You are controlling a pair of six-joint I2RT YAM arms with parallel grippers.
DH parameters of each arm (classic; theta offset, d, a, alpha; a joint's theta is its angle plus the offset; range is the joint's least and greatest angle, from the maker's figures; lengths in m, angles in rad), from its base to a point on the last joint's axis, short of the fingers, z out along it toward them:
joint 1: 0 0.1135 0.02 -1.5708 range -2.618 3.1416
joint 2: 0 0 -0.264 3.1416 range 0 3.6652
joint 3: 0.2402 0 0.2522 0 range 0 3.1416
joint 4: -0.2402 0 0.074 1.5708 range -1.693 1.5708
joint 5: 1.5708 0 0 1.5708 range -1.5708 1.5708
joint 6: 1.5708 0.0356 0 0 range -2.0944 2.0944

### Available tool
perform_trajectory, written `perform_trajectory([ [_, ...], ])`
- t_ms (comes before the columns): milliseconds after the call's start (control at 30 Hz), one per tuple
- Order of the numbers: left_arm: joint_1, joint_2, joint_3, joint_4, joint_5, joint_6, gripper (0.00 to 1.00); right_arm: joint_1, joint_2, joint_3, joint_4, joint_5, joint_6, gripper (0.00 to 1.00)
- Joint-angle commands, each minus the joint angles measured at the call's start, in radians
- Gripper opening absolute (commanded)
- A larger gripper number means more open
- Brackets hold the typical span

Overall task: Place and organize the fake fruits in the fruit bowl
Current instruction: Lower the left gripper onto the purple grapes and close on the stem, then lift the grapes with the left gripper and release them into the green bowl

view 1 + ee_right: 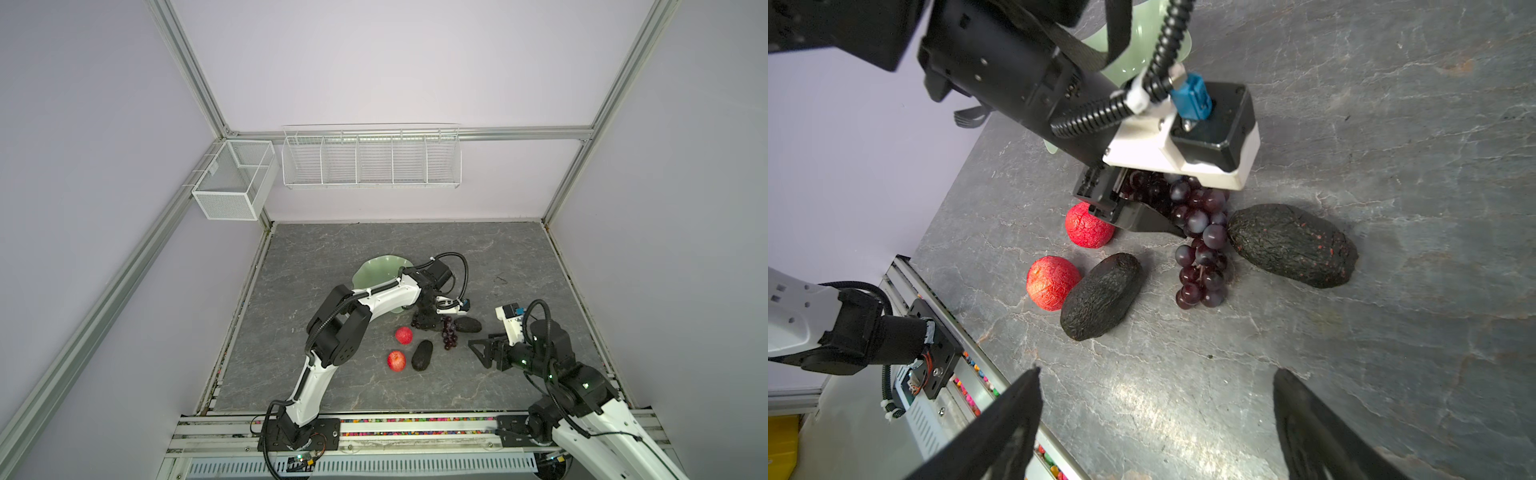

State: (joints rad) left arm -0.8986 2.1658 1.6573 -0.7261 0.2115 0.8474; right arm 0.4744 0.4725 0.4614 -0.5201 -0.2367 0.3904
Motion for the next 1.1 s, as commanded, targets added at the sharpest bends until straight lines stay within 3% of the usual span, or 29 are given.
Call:
perform_trajectory([
  [0,-0.014,0.021,0.032,-0.018,-0.012,0.031,0.72,0.007,0.005,0.029,0.003,-0.014,-0.018,0.88],
  [267,-0.034,0.066,0.096,-0.086,-0.040,0.037,0.47,0.007,0.007,0.039,-0.003,-0.012,-0.021,0.88],
  [667,-0.036,-0.051,0.075,-0.092,0.032,0.044,0.30,0.007,-0.006,0.044,-0.008,0.015,-0.021,0.88],
  [1067,-0.030,-0.155,0.060,-0.065,0.048,0.037,0.24,0.006,-0.007,0.055,-0.002,0.115,0.003,0.88],
])
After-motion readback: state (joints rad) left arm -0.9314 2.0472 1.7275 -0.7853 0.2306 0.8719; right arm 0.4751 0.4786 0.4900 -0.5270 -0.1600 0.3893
